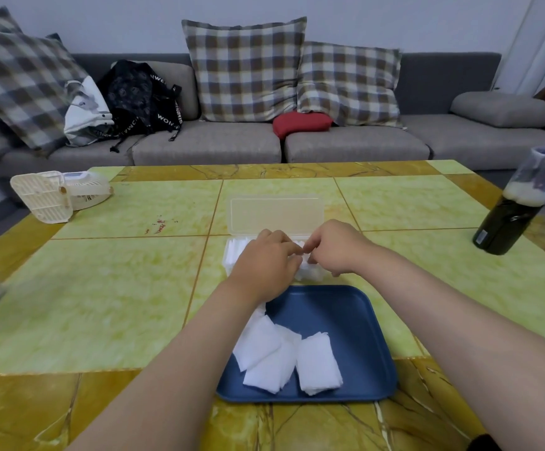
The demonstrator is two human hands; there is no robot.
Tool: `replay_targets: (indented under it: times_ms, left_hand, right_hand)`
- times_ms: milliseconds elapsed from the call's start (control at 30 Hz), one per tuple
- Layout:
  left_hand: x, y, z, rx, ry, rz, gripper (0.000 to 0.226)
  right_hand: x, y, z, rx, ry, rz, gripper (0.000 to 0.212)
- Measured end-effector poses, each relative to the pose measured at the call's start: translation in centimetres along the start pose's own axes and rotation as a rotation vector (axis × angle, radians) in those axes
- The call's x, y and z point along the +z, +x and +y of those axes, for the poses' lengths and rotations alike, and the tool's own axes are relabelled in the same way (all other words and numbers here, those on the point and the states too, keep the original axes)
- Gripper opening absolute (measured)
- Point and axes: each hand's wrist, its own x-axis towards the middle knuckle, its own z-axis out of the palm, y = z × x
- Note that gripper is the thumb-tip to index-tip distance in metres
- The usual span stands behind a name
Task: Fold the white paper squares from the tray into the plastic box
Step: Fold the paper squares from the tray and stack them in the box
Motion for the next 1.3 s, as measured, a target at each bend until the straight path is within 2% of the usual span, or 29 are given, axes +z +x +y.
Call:
replay_targets:
  times_ms: [100, 167, 233, 333, 367, 433, 533, 633, 733, 800, 900, 1000, 1100, 1167, 1233, 1300]
  left_hand:
    - [-0.8, -0.7, 0.0, -0.007, -0.01, 0.04, 0.033]
    - [-1.6, -1.7, 0.3, -0.006, -0.021, 0.047, 0.032]
    - [-2.3, -2.8, 0.7, -0.03, -0.066, 0.007, 0.028]
    - [-3.3, -4.5, 1.4, -0.095, -0.183, -0.16, 0.02]
    - [-3.5, -5.1, 1.6, -0.097, -0.208, -0.241, 0.021]
    - [-3.7, -6.0, 1.9, -0.097, -0.246, -0.392, 0.031]
    - [-3.6, -7.1, 1.9, -0.077, -0.222, -0.495, 0.045]
    - [-3.5, -7.7, 1.8, -0.024, -0.14, -0.518, 0.053]
    - [-3.5, -7.7, 2.0, -0.009, -0.084, -0.514, 0.055]
    - [-3.4, -7.5, 2.1, -0.028, -0.113, -0.526, 0.05]
    - [-3.4, -7.0, 2.2, -0.116, -0.275, -0.537, 0.034]
    - [-3.4, -6.7, 2.6, -0.168, -0.495, -0.505, 0.021]
    - [-2.9, -6.2, 2.8, -0.238, -0.743, -0.39, 0.032]
    - [-2.6, -5.8, 2.7, -0.327, -0.888, -0.306, 0.031]
    - [-2.5, -5.4, 2.6, -0.406, -1.008, -0.253, 0.023]
    - [-2.8, -5.1, 2.8, -0.458, -1.116, -0.238, 0.017]
  right_hand:
    - [-0.6, -0.9, 0.4, -0.097, 0.072, 0.119, 0.032]
    - [-1.2, -2.3, 0.1, -0.205, 0.063, 0.139, 0.029]
    - [-1.4, -3.9, -0.4, -0.273, 0.009, 0.047, 0.022]
    - [-0.7, -6.1, -0.8, -0.259, -0.092, -0.249, 0.006]
    - [-0.4, -6.7, -0.8, -0.241, -0.122, -0.349, 0.008]
    - [0.2, -7.8, -0.5, -0.227, -0.192, -0.487, 0.033]
    - [0.7, -8.7, -0.2, -0.239, -0.256, -0.557, 0.056]
    - [1.1, -9.4, -0.2, -0.235, -0.332, -0.558, 0.062]
    - [1.3, -9.6, -0.3, -0.24, -0.348, -0.534, 0.048]
    - [0.9, -9.1, 0.0, -0.228, -0.27, -0.513, 0.037]
    - [0.0, -8.3, 0.8, -0.18, -0.127, -0.417, 0.033]
    - [-1.0, -7.8, 1.6, -0.141, 0.037, -0.309, 0.047]
    - [-1.6, -7.7, 2.0, -0.148, 0.216, -0.286, 0.063]
    - [-1.6, -7.5, 2.0, -0.164, 0.266, -0.251, 0.071]
    - [-1.3, -7.0, 2.1, -0.152, 0.374, -0.207, 0.066]
    - [-1.2, -6.6, 2.3, -0.111, 0.567, -0.173, 0.043]
